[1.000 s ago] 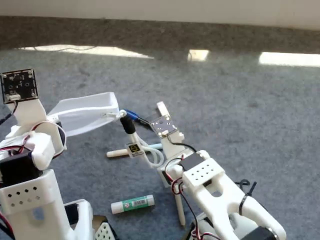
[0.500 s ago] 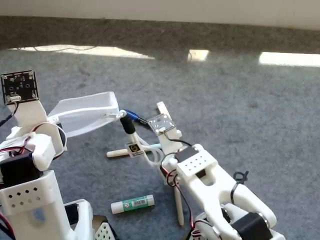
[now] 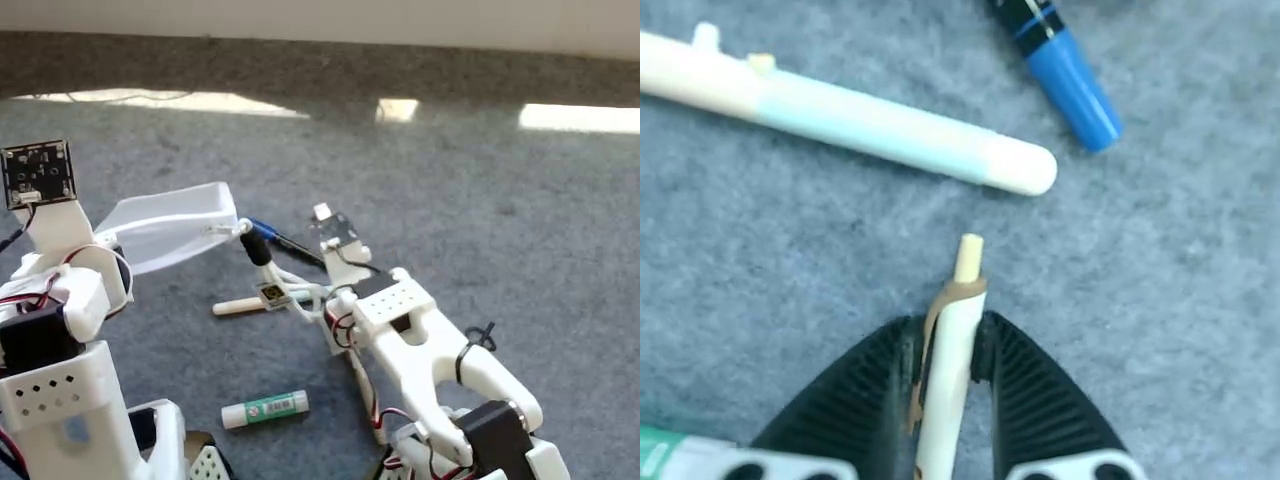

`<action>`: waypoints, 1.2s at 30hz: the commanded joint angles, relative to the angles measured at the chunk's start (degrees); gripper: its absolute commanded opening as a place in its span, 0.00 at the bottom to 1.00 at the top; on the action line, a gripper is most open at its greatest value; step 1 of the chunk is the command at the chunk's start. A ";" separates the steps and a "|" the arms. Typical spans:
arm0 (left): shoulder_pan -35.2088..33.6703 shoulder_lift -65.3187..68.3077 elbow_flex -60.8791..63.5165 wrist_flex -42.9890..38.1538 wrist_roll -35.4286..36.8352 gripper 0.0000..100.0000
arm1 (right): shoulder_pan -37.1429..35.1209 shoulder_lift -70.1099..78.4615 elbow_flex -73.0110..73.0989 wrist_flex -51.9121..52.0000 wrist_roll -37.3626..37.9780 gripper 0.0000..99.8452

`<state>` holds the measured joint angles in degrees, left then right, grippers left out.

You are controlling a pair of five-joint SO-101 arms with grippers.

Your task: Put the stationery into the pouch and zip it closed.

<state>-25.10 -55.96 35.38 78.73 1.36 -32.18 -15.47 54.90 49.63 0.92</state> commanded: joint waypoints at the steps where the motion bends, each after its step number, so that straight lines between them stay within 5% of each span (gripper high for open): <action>1: -0.84 1.10 -0.04 -1.05 0.44 0.01 | 1.71 -3.82 -1.45 2.51 -0.26 0.01; 36: -0.48 1.36 -0.13 -1.14 0.53 0.01 | 2.77 -67.65 13.41 6.37 2.46 0.01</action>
<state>-25.10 -55.87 35.38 78.73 1.36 -29.98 -80.44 69.23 55.78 1.36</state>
